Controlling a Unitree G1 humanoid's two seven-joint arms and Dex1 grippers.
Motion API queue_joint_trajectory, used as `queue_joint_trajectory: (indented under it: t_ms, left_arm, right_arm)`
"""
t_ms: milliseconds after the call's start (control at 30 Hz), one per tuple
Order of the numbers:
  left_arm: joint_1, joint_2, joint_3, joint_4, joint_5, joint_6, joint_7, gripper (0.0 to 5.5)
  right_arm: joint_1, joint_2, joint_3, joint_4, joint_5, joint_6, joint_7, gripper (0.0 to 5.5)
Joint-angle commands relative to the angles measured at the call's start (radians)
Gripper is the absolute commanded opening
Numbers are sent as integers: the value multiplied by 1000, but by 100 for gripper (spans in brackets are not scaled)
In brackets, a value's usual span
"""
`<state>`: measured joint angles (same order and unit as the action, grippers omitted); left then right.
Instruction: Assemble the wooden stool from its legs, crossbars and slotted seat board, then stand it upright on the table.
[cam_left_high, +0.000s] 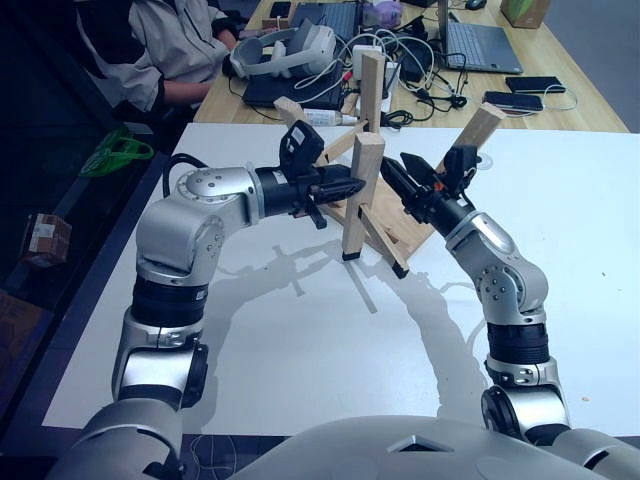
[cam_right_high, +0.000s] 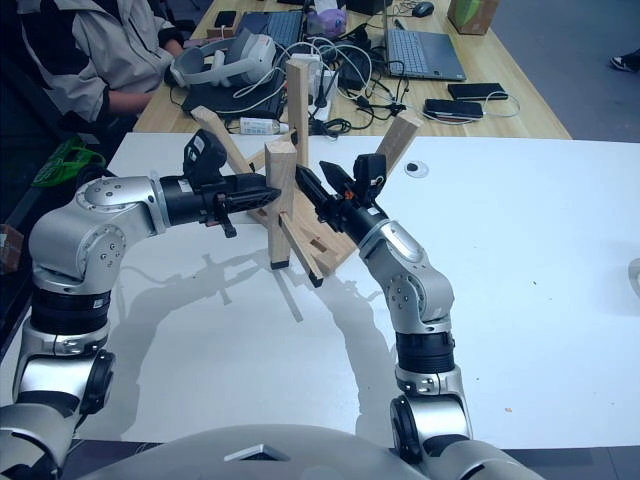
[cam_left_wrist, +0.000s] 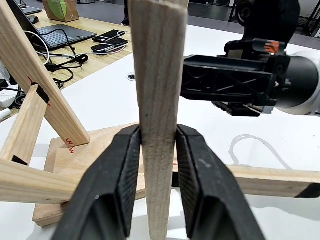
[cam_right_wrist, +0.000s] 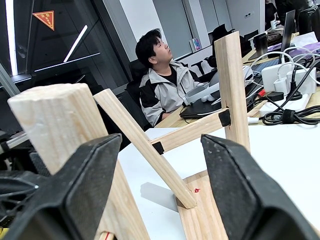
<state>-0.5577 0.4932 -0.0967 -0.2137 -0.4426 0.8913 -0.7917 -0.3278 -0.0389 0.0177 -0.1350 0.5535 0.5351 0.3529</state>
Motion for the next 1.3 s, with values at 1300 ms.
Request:
queue_joint_trajectory:
  t_ms: [1300]
  left_arm:
    - [64,64,210,-55,-83,14,114,100]
  right_arm:
    - [154,-302,61,-19,-73,167,158,300]
